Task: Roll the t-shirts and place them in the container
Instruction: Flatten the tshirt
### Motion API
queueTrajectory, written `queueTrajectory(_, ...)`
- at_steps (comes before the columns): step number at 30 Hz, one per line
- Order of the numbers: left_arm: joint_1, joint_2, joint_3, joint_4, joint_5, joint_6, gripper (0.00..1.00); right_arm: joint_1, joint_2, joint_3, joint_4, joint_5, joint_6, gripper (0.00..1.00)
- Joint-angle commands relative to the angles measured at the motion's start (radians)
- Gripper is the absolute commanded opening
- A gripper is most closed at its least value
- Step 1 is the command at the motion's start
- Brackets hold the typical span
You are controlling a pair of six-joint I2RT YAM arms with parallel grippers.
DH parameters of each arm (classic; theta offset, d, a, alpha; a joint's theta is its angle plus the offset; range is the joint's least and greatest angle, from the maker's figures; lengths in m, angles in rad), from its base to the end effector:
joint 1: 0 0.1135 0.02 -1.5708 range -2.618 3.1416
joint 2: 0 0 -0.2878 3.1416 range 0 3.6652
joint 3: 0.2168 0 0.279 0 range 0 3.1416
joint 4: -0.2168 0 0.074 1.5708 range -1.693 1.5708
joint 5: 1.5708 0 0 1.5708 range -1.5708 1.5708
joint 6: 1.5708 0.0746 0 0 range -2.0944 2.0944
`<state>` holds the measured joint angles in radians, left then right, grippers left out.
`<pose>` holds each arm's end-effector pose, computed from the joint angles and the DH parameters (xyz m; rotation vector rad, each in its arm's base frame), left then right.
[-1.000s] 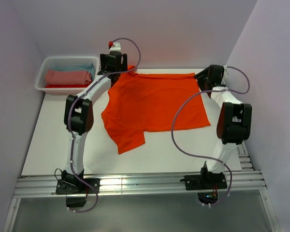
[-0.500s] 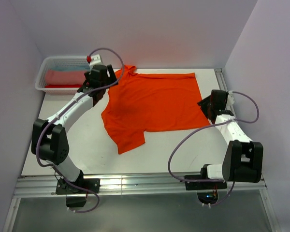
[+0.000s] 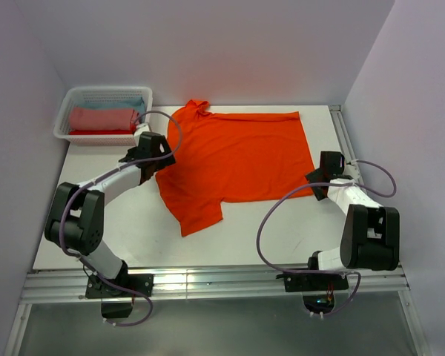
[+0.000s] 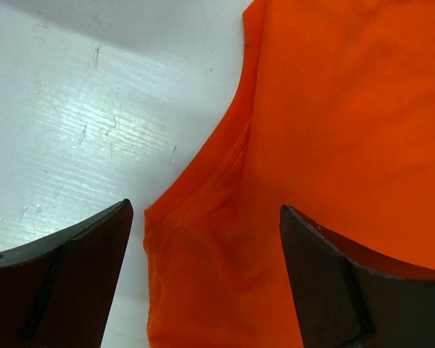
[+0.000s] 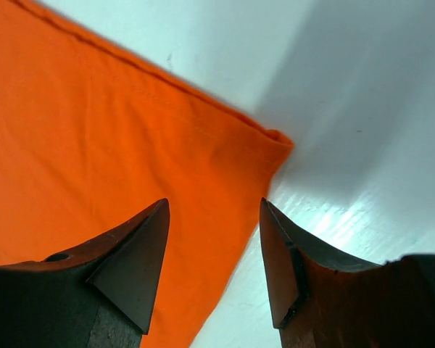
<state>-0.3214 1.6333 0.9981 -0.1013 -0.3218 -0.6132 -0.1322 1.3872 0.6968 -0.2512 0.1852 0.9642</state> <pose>0.3871 -0.1040 0.1901 -0.4891 2.2112 -0.1236 0.2980 -0.0535 0.1501 1.3629 2.0875 0.1160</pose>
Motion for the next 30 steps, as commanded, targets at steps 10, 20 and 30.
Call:
queueTrajectory(10,0.073,-0.010,-0.070,0.225,0.122,-0.066,0.87,-0.035,0.067,-0.007,-0.045,0.115,0.099,0.57)
queueTrajectory(20,0.087,0.045,-0.053,0.242,0.171,-0.083,0.86,-0.056,0.145,0.035,-0.045,0.082,0.076,0.42)
queueTrajectory(30,0.091,0.071,-0.053,0.249,0.190,-0.091,0.86,-0.086,0.161,0.032,-0.042,0.039,0.071,0.00)
